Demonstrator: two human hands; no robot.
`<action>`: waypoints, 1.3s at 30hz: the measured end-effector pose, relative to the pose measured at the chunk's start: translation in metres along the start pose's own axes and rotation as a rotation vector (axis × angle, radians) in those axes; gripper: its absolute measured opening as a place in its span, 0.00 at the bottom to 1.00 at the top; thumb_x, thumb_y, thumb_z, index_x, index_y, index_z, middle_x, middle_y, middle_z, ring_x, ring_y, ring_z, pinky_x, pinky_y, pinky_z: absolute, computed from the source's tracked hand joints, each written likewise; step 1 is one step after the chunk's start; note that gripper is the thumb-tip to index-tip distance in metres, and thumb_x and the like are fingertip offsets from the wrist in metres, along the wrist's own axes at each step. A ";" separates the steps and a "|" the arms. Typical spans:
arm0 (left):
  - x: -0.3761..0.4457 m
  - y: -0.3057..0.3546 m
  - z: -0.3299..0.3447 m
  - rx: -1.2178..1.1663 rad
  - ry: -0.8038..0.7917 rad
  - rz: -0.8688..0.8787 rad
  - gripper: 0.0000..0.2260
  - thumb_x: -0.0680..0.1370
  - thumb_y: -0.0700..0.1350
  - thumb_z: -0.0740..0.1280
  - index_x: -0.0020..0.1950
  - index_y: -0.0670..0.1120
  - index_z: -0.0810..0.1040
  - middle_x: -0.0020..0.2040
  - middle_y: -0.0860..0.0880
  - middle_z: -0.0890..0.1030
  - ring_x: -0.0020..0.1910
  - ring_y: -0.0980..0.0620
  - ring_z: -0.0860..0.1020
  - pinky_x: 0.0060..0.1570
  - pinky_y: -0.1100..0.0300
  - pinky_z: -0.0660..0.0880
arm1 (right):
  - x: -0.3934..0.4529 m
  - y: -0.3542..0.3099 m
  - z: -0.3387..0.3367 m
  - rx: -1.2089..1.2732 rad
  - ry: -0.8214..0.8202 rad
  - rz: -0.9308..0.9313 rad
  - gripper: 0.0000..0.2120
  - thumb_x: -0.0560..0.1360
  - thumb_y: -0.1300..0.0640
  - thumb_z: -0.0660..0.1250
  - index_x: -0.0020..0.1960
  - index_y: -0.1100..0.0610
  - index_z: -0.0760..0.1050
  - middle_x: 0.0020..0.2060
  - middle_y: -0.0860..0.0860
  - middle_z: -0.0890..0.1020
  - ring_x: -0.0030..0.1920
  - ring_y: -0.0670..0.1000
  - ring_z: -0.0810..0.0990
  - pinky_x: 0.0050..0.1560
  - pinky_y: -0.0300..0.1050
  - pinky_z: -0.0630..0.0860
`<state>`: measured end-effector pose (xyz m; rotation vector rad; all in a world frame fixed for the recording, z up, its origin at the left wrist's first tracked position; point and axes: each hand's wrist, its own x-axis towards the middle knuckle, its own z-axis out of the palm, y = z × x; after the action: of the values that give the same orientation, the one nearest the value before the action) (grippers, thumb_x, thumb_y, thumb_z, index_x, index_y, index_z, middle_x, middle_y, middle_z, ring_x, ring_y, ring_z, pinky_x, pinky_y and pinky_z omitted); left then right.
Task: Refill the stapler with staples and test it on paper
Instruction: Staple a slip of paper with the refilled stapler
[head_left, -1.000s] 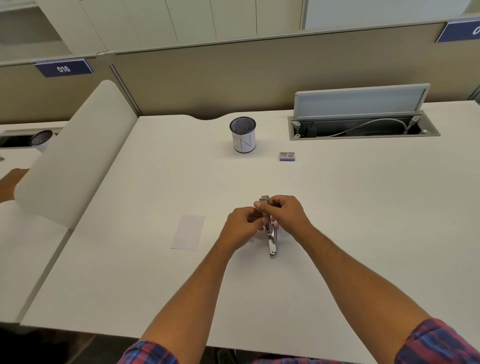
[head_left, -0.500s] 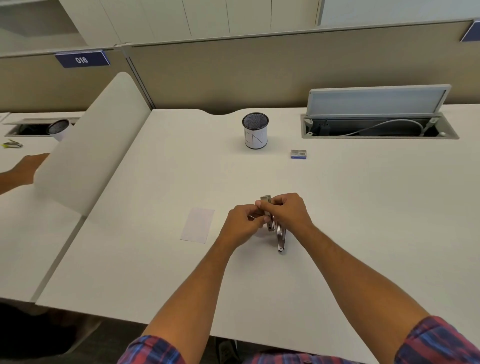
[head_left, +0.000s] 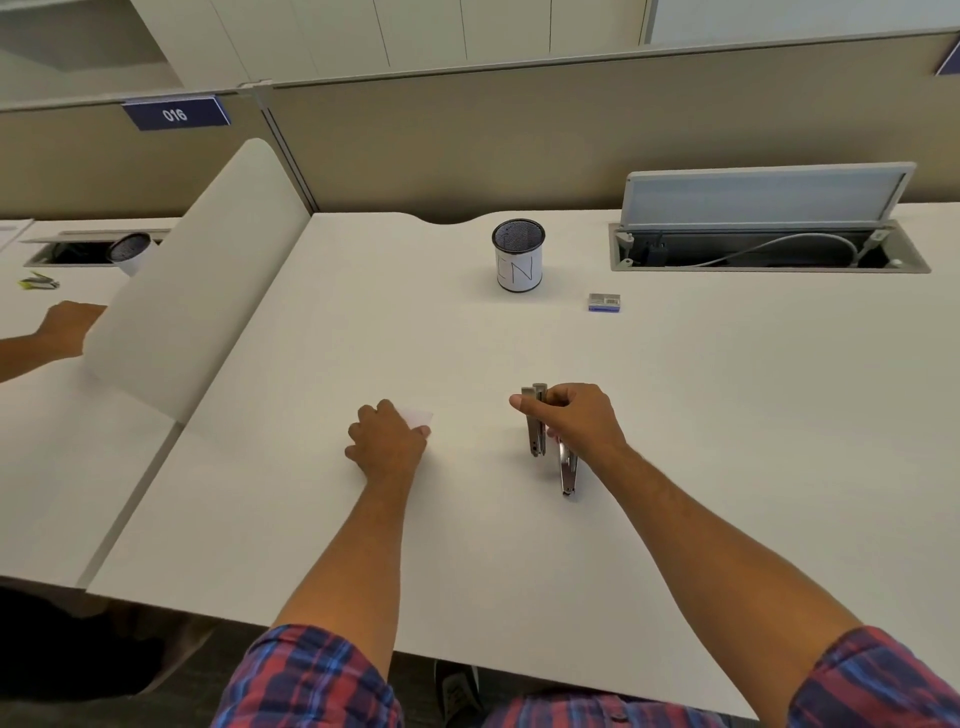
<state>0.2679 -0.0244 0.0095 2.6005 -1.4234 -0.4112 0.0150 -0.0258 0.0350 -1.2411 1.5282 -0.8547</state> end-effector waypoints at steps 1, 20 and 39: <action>0.001 0.002 0.000 0.008 -0.004 -0.004 0.25 0.74 0.56 0.73 0.65 0.43 0.74 0.62 0.43 0.73 0.63 0.40 0.73 0.58 0.47 0.70 | 0.000 0.000 0.000 0.001 -0.004 0.003 0.23 0.63 0.36 0.80 0.27 0.51 0.74 0.28 0.46 0.80 0.30 0.47 0.77 0.42 0.49 0.80; -0.015 0.027 -0.003 -0.824 -0.276 0.080 0.13 0.72 0.47 0.77 0.54 0.45 0.80 0.49 0.47 0.83 0.47 0.47 0.83 0.39 0.57 0.78 | 0.000 0.002 0.005 0.270 -0.160 0.086 0.23 0.75 0.42 0.73 0.54 0.60 0.74 0.41 0.54 0.85 0.41 0.53 0.87 0.48 0.53 0.82; -0.059 0.057 0.005 -1.153 -0.609 0.093 0.23 0.68 0.42 0.79 0.61 0.44 0.79 0.47 0.44 0.85 0.49 0.44 0.84 0.50 0.45 0.82 | 0.000 -0.008 -0.020 0.197 -0.001 -0.039 0.07 0.72 0.57 0.78 0.42 0.59 0.82 0.27 0.43 0.79 0.25 0.40 0.72 0.31 0.37 0.67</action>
<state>0.1903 -0.0052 0.0293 1.4925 -0.9169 -1.5348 -0.0018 -0.0284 0.0488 -1.1306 1.3867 -1.0046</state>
